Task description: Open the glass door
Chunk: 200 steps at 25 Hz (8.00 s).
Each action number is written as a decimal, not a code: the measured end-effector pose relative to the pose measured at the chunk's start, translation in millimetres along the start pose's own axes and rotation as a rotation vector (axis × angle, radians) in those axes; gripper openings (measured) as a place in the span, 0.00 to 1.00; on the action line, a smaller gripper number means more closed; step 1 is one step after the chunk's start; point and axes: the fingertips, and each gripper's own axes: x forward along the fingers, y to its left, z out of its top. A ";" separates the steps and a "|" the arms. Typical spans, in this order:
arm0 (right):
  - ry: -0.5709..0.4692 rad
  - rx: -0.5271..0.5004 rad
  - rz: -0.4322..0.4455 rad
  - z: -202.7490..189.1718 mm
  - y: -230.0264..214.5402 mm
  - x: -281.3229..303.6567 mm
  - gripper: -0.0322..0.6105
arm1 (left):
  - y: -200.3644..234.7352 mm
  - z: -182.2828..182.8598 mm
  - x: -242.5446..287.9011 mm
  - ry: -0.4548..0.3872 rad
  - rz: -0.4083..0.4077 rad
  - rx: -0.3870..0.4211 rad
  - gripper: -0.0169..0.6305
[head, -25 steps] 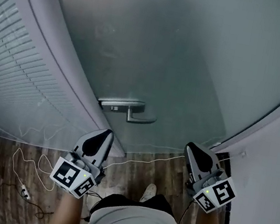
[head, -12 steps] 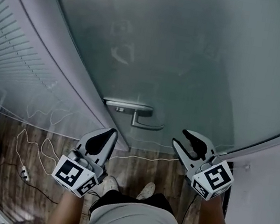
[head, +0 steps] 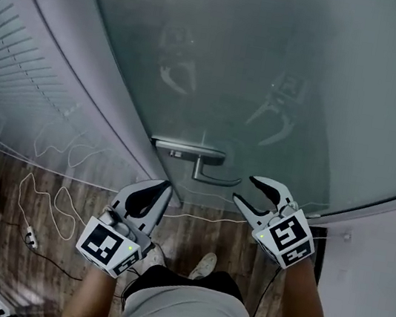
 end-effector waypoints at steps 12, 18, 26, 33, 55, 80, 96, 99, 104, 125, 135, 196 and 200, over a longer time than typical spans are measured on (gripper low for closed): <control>0.112 -0.053 -0.004 -11.4 2.8 23.0 0.26 | 7.1 -7.0 -2.7 0.014 -0.001 -0.018 0.03; 0.097 -0.034 -0.029 -13.6 1.5 25.1 0.25 | 7.4 -5.7 -1.9 0.005 -0.003 -0.020 0.03; 0.087 0.013 -0.047 -25.8 4.5 37.0 0.26 | -1.4 -7.1 -12.4 -0.010 -0.005 -0.014 0.03; 0.072 0.044 -0.070 -24.1 -12.6 46.6 0.26 | -4.3 -7.7 -12.3 -0.012 -0.004 -0.021 0.03; 0.073 0.006 -0.117 6.6 -113.0 91.0 0.24 | 23.7 11.0 38.5 -0.029 0.052 -0.033 0.03; 0.031 0.050 -0.221 -0.7 -202.3 131.7 0.24 | 29.5 -0.9 47.7 -0.057 0.115 -0.041 0.03; 0.055 0.062 -0.387 -10.5 -263.3 137.7 0.24 | 25.6 -5.0 37.2 -0.069 0.159 -0.043 0.03; 0.026 0.061 -0.399 -5.2 -256.6 129.4 0.24 | 28.4 -5.9 34.7 -0.069 0.152 -0.041 0.03; -0.030 0.078 -0.407 16.8 -245.0 105.4 0.24 | 30.6 4.3 33.7 -0.074 0.126 -0.036 0.03; -0.252 0.120 -0.581 83.0 -85.4 -44.0 0.05 | 19.5 23.6 -27.6 -0.105 -0.097 0.027 0.03; -0.316 0.166 -0.676 102.7 38.9 -104.3 0.05 | 15.4 35.9 -90.6 -0.102 -0.224 0.050 0.03; -0.403 0.222 -0.666 103.2 413.5 -207.2 0.05 | -55.5 -6.8 -412.9 -0.117 -0.184 0.053 0.03; -0.415 0.210 -0.659 108.9 402.5 -208.2 0.05 | -56.0 -2.5 -409.6 -0.131 -0.165 0.045 0.03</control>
